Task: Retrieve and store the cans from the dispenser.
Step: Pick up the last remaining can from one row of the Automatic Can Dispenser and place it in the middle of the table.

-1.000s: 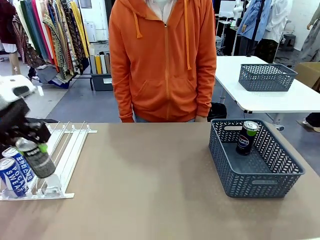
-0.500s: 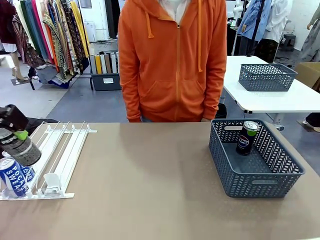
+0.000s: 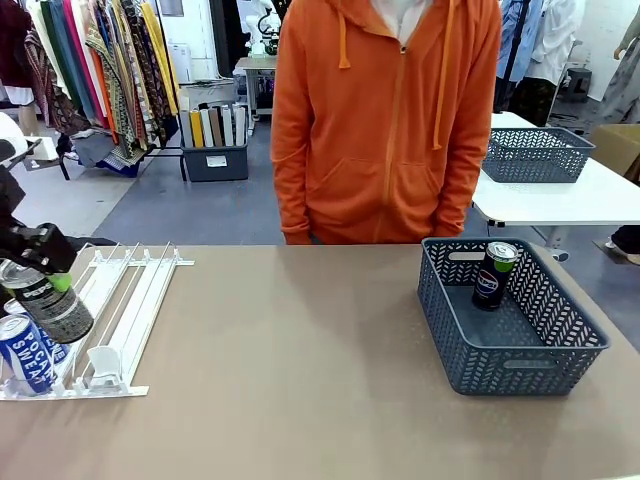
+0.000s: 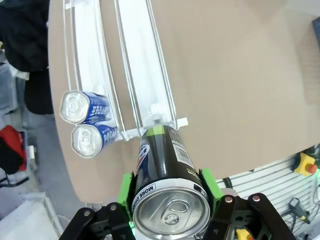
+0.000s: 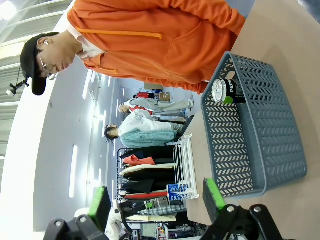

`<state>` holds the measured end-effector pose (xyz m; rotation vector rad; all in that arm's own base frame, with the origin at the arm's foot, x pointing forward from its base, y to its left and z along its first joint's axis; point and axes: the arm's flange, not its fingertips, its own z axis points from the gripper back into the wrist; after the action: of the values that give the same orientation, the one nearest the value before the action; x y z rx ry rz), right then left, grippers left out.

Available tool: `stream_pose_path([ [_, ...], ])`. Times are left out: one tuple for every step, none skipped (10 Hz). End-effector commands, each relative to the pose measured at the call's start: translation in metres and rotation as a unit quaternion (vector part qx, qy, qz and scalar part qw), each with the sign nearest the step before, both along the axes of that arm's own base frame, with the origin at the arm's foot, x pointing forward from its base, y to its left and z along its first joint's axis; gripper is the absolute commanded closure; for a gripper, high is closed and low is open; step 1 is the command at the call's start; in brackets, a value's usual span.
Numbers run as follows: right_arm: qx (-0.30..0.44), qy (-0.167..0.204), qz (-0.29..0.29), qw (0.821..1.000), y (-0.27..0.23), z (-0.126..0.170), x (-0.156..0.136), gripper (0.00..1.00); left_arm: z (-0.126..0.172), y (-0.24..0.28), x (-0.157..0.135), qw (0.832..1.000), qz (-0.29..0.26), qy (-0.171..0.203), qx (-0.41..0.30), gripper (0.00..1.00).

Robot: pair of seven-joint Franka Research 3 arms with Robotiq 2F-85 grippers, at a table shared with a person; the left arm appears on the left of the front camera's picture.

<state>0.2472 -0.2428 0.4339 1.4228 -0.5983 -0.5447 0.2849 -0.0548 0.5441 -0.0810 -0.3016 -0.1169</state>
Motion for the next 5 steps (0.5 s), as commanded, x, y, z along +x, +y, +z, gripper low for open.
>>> stream_pose_path([
  [0.001,-0.008,0.0,1.0,-0.001,0.003,0.001,0.0,-0.004,-0.011,-0.001,0.993,-0.059,-0.028,-0.097,1.0],
  [0.001,-0.008,0.0,1.0,-0.001,0.003,0.001,0.0,0.0,-0.04,0.001,0.989,-0.061,-0.048,-0.125,1.0],
  [0.001,-0.008,0.0,1.0,-0.001,0.003,0.001,0.0,0.002,-0.077,0.009,0.985,-0.09,-0.065,-0.132,1.0],
  [0.001,-0.008,0.0,1.0,-0.001,0.003,0.001,0.0,0.003,-0.118,0.02,0.981,-0.117,-0.071,-0.137,1.0],
  [0.001,-0.008,0.0,1.0,-0.001,0.003,0.001,0.0,-0.003,-0.163,0.035,0.981,-0.137,-0.055,-0.123,1.0],
])
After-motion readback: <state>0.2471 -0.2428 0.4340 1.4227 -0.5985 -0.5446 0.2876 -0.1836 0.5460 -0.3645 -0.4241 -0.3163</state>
